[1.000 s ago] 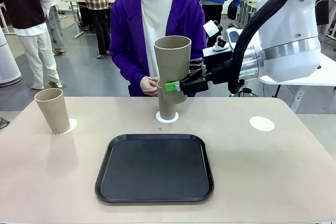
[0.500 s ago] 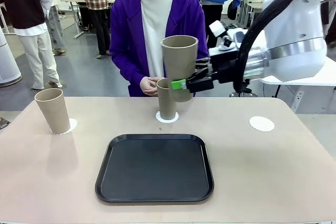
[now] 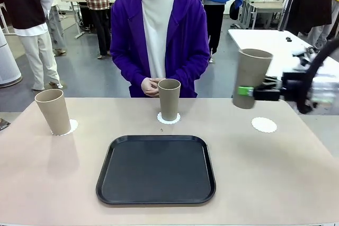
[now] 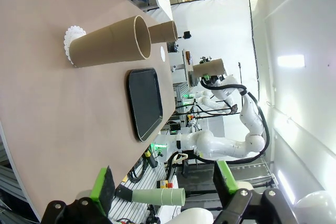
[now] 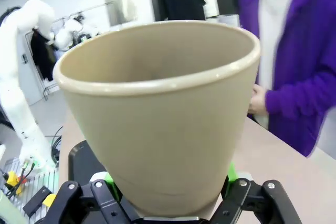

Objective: Place coasters on the table and set cups on them.
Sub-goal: Take one Reusable plastic cup from the Flat Tray and place it on a coaster set by the human.

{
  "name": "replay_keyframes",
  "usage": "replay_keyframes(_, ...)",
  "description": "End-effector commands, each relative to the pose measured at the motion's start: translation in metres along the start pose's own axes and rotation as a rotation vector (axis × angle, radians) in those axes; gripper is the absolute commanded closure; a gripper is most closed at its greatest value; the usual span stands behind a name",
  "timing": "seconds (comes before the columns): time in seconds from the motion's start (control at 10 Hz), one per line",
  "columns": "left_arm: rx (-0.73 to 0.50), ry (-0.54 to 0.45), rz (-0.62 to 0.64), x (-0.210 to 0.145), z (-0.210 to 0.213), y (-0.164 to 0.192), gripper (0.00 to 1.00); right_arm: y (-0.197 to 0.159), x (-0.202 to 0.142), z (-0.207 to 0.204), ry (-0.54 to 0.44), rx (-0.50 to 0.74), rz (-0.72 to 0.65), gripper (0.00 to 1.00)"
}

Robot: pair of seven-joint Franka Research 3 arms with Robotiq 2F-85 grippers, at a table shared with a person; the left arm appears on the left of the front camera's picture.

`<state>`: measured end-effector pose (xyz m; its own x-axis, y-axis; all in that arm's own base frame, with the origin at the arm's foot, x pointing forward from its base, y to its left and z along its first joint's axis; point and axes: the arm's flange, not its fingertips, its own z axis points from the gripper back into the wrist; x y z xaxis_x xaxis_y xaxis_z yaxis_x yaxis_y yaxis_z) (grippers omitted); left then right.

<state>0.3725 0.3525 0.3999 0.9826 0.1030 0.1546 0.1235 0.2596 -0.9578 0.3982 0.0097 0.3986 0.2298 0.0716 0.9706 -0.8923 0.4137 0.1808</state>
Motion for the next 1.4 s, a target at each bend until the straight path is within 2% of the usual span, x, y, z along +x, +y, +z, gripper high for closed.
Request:
replay_keyframes(0.0, 0.007, -0.001, 0.006, -0.001, 0.001, -0.002, 0.00, -0.005, -0.016, 0.036, -0.075, -0.070, 0.007, 0.18)
replay_keyframes(0.1, 0.007, -0.001, 0.006, -0.001, 0.001, -0.002, 0.00, -0.011, -0.020, 0.051, -0.086, -0.104, 0.016, 0.18)
replay_keyframes(0.3, 0.007, -0.001, 0.006, -0.001, 0.001, -0.002, 0.00, -0.023, -0.021, 0.065, -0.050, -0.157, 0.043, 0.18)
replay_keyframes(0.6, 0.007, -0.001, 0.006, -0.001, 0.001, -0.002, 0.00, -0.032, -0.011, 0.054, 0.028, -0.168, 0.061, 0.18)
replay_keyframes(0.7, 0.007, -0.001, 0.006, -0.001, 0.001, -0.002, 0.00, -0.029, -0.019, 0.068, -0.043, -0.165, 0.034, 0.18)
replay_keyframes(1.3, 0.007, -0.001, 0.006, -0.001, 0.001, -0.002, 0.00, -0.032, -0.018, 0.067, -0.026, -0.175, 0.038, 0.18)
